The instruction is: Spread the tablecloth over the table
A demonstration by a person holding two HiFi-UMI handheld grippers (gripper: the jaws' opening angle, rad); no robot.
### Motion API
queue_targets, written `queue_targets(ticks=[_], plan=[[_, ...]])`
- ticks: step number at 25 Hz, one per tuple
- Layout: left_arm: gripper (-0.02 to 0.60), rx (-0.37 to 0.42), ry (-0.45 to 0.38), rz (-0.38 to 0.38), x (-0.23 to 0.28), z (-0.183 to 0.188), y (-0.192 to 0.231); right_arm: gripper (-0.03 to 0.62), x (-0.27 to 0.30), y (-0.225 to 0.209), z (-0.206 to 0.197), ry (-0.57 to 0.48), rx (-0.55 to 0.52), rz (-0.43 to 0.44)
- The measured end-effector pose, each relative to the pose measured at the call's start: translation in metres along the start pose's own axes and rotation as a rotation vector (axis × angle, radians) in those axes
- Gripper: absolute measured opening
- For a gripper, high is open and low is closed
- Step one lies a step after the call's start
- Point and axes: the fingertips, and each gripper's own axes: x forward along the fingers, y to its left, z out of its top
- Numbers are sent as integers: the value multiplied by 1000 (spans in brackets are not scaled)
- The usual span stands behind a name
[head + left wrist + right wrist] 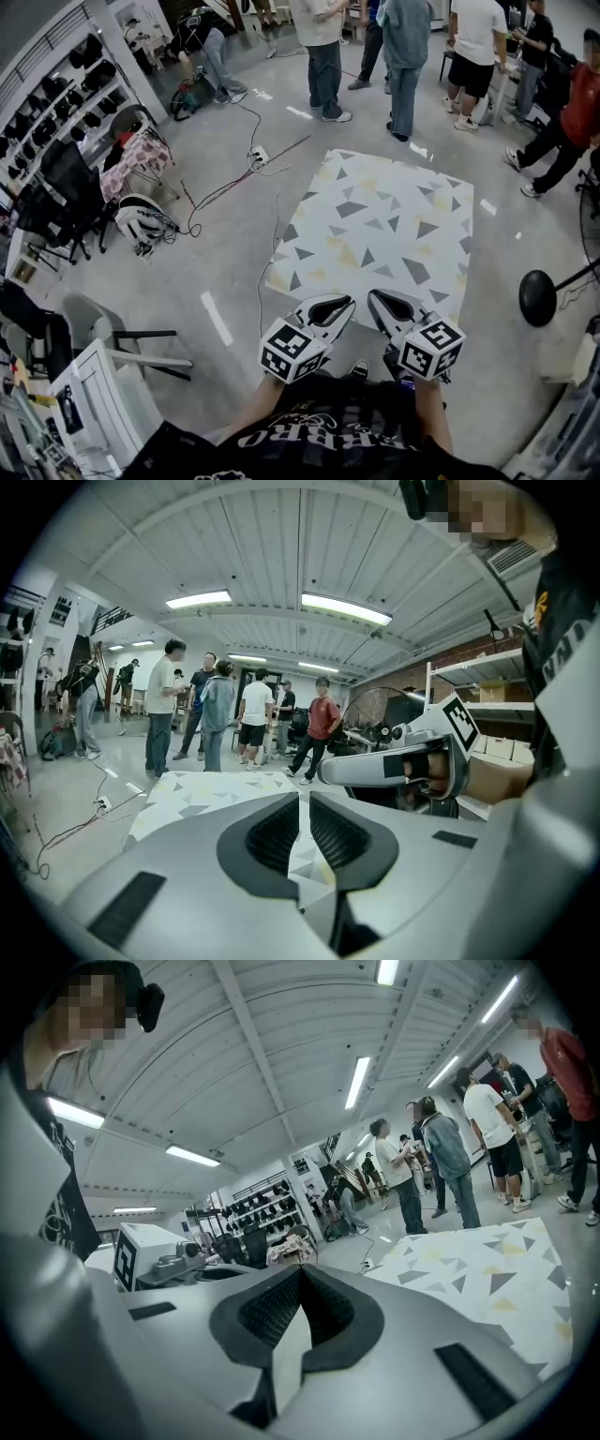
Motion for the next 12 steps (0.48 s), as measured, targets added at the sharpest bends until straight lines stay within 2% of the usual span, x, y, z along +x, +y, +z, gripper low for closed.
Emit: queue_targets(ticks=[12], plan=[[49,-9,4,1,9,-4,12,14,19,-9,-7,47,-15,10]])
